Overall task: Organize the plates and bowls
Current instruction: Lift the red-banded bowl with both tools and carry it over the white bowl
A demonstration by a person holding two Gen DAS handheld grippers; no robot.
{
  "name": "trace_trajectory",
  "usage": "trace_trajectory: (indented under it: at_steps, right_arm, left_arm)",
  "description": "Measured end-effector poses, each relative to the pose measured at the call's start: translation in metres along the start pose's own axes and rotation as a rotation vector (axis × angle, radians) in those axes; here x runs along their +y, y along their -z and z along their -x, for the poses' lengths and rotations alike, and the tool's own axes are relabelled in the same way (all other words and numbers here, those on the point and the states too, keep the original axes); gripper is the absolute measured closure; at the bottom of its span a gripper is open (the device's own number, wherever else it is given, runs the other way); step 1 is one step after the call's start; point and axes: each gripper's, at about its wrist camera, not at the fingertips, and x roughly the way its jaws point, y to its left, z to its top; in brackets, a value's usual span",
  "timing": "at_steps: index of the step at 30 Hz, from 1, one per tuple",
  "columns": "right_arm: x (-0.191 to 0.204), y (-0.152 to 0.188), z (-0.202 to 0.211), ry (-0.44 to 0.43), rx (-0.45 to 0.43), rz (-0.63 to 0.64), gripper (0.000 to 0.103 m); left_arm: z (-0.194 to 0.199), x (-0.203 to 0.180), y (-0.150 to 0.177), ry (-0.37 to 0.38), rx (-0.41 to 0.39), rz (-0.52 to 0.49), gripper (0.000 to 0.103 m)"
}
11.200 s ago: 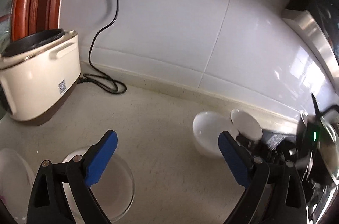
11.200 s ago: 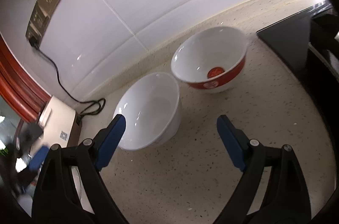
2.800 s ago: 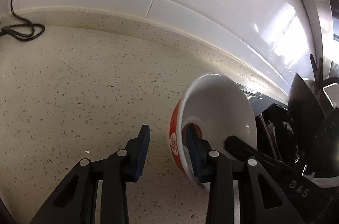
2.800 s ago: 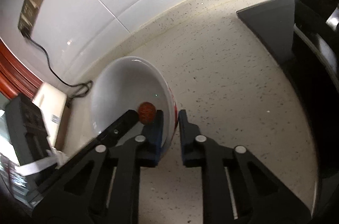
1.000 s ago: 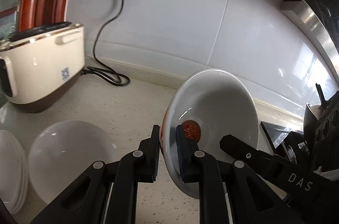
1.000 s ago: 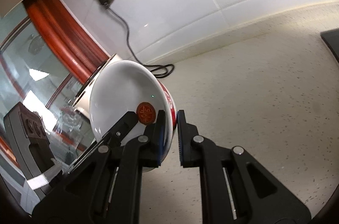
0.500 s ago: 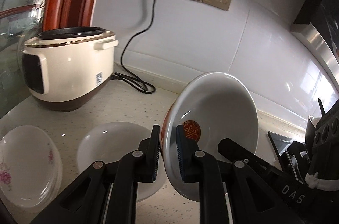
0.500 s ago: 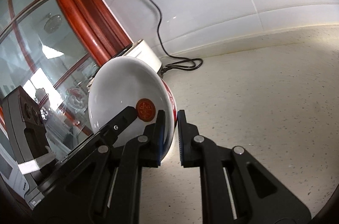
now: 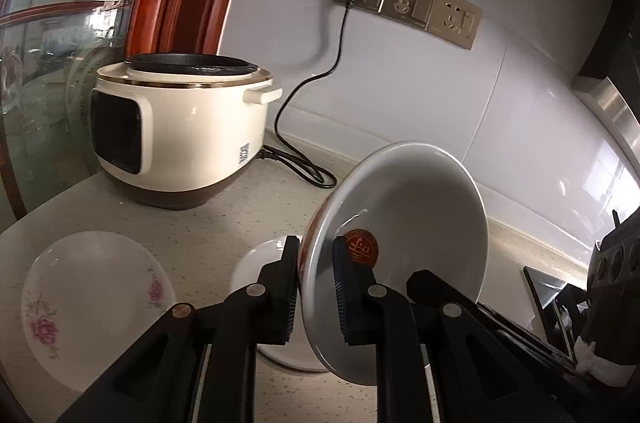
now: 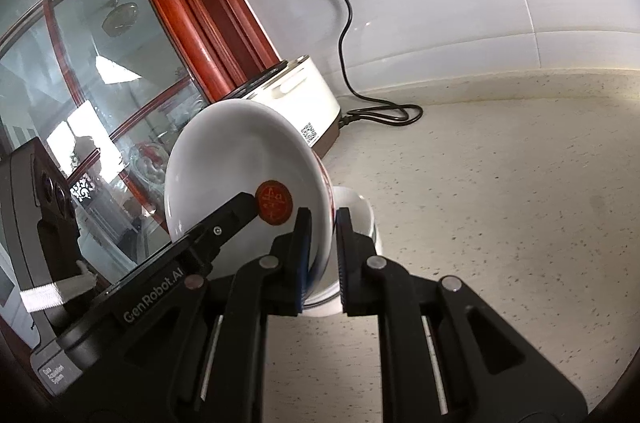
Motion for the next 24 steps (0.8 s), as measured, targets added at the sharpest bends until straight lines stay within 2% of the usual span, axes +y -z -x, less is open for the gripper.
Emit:
trace_trajectory:
  at_steps: [7,16,24]
  right_arm:
    - [0.001,0.002,-0.007,-0.031,0.02,-0.022,0.088]
    - [-0.001,0.006,-0.018,-0.004,0.054,-0.024,0.088]
    - [0.002,0.007,-0.02,0.051,0.068,0.003,0.087]
  left_arm:
    - [0.002,0.012,0.003,-0.011,0.01,0.014,0.087]
    - [-0.003,0.02,0.007,-0.031,0.049,0.018,0.087]
    - [-0.022,0.028,0.011,-0.006,0.127,0.046,0.084]
